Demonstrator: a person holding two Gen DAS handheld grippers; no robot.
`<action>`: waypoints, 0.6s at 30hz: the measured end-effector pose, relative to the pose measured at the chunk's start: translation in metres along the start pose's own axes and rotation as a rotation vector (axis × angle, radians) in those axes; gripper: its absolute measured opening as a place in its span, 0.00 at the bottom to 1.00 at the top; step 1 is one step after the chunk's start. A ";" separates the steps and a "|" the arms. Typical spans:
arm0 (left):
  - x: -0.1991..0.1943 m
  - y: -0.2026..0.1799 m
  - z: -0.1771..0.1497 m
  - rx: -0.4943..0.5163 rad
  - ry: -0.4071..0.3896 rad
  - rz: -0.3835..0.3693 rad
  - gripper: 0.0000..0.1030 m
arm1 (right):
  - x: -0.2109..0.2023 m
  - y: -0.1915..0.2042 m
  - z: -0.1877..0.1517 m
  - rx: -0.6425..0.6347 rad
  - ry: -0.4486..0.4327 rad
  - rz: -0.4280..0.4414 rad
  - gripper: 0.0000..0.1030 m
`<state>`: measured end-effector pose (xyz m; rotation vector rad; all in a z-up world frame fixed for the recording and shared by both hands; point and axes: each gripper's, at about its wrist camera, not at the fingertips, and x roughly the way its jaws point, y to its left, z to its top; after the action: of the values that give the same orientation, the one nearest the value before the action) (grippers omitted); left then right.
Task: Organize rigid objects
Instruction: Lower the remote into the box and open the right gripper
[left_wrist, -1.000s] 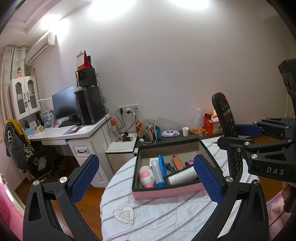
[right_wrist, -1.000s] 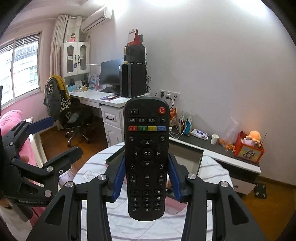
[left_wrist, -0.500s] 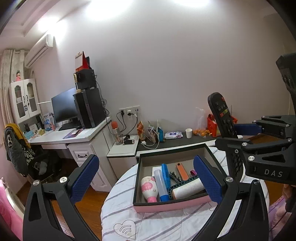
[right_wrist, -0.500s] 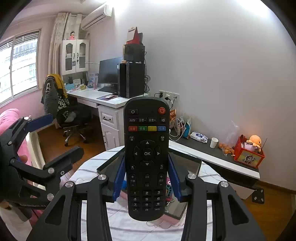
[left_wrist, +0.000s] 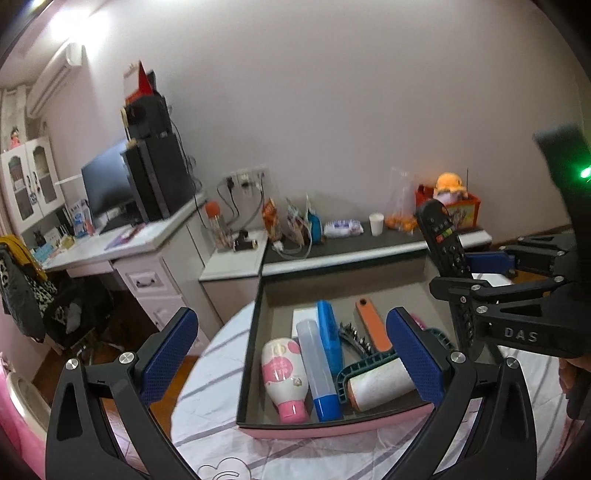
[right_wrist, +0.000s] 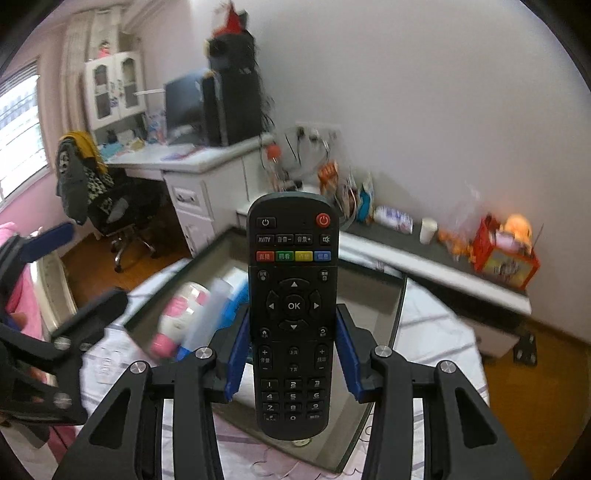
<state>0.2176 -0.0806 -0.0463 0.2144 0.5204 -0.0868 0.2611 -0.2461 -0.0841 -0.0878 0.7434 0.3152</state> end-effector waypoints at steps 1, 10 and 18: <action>0.008 -0.001 -0.002 0.000 0.010 -0.001 1.00 | 0.009 -0.004 -0.003 0.011 0.017 -0.004 0.43; 0.040 -0.007 -0.011 0.008 0.080 -0.004 1.00 | 0.055 -0.037 -0.011 0.074 0.102 -0.070 0.43; 0.028 -0.011 -0.009 0.011 0.064 -0.003 1.00 | 0.059 -0.038 -0.008 0.059 0.087 -0.115 0.44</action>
<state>0.2362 -0.0895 -0.0705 0.2276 0.5838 -0.0859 0.3084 -0.2685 -0.1315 -0.0881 0.8305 0.1806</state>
